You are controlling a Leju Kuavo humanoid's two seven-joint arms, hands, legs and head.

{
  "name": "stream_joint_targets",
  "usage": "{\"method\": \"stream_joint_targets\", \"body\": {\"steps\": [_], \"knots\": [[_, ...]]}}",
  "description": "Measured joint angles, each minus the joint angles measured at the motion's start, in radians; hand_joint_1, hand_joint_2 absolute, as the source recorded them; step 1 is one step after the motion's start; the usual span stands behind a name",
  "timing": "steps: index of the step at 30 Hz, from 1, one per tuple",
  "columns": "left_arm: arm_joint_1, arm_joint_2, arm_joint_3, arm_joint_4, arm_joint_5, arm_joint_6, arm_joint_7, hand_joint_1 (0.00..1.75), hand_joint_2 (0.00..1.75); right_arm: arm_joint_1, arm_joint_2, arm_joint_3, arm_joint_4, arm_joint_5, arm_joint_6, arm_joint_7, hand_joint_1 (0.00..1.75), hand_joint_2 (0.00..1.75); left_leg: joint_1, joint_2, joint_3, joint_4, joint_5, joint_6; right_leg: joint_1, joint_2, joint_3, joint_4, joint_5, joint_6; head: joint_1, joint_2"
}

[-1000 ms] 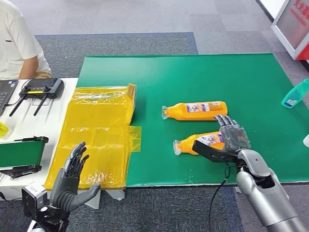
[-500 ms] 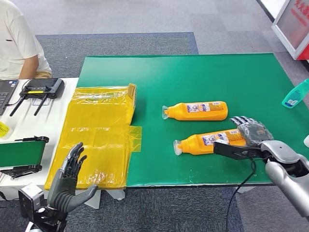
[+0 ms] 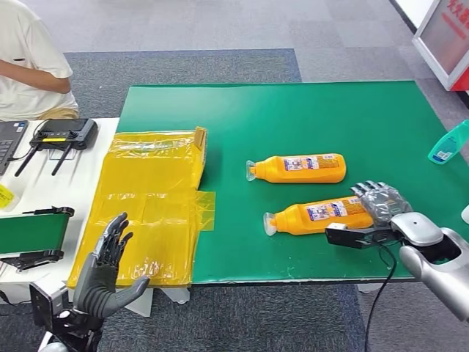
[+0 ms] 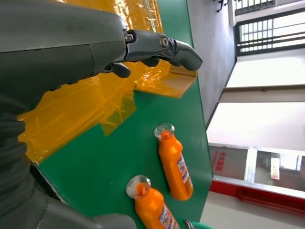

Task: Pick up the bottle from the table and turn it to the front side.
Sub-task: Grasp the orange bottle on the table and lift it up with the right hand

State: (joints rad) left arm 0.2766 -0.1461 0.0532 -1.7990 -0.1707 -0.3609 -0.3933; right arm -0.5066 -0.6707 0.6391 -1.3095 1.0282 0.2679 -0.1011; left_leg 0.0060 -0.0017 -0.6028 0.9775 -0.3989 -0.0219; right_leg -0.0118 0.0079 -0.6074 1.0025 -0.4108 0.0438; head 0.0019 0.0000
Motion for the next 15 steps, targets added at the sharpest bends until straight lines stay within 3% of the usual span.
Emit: {"method": "stream_joint_targets", "body": {"steps": [15], "knots": [[-0.012, 0.01, -0.026, 0.016, 0.006, 0.007, 0.012, 0.0, 1.75, -0.036, 0.062, 0.085, 0.089, -0.035, -0.02, -0.003, 0.0, 1.75, 0.0, 0.0, 0.0, 0.0, 0.0, 0.0, 0.0, 0.0, 0.0, 0.0, 0.0, 0.0, 0.0, 0.0]]}}
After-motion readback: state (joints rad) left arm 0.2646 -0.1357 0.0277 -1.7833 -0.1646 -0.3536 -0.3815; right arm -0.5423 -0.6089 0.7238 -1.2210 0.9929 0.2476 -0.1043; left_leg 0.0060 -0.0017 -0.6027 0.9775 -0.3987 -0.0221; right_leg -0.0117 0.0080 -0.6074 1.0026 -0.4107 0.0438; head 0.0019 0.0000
